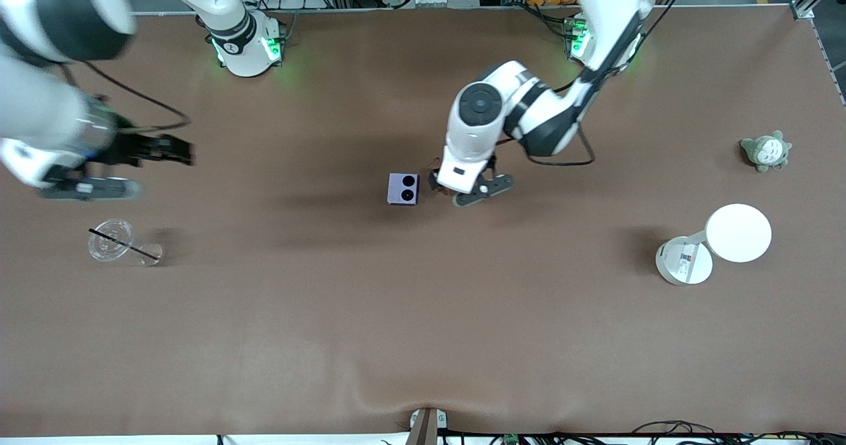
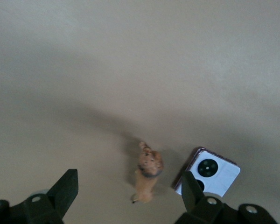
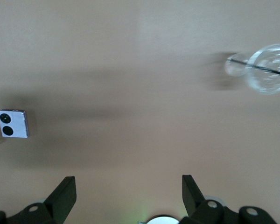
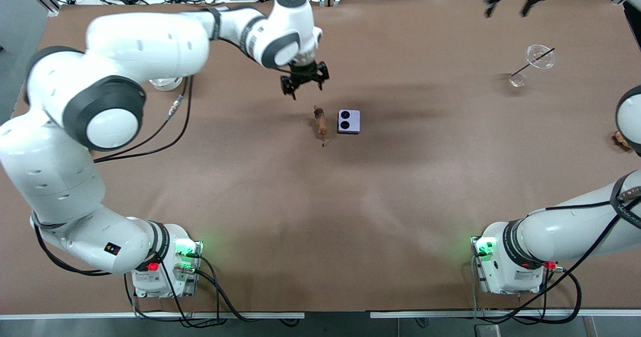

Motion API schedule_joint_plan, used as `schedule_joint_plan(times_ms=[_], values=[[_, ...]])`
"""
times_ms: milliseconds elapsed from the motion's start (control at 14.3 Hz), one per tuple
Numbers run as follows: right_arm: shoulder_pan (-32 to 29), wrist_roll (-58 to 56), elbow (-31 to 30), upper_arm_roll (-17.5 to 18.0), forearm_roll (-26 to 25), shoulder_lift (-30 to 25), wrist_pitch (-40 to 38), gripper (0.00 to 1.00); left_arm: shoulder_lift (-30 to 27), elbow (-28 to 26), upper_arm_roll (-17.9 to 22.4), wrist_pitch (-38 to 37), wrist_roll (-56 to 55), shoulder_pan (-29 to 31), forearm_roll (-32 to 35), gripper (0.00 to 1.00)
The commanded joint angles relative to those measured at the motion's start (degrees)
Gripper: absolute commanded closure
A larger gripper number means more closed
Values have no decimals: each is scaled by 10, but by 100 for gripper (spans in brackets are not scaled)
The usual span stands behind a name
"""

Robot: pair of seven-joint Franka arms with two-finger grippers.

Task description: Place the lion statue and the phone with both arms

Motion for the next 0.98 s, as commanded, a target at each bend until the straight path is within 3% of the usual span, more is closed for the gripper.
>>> schedule_joint_plan(times_ms=[0, 140, 210, 629, 909], values=[[37, 32, 4, -5, 28, 17, 13, 0, 28, 12, 3, 27, -52, -23, 49, 9], [35, 35, 2, -5, 106, 34, 30, 0, 51, 13, 5, 44, -89, -42, 77, 14], [39, 32, 1, -5, 122, 42, 52, 0, 60, 13, 4, 56, -103, -42, 93, 17], [100, 34, 0, -7, 97, 125, 140, 0, 86, 15, 4, 62, -122, -47, 117, 27], [145, 61, -61, -7, 97, 127, 215, 0, 95, 21, 4, 63, -121, -47, 121, 29]])
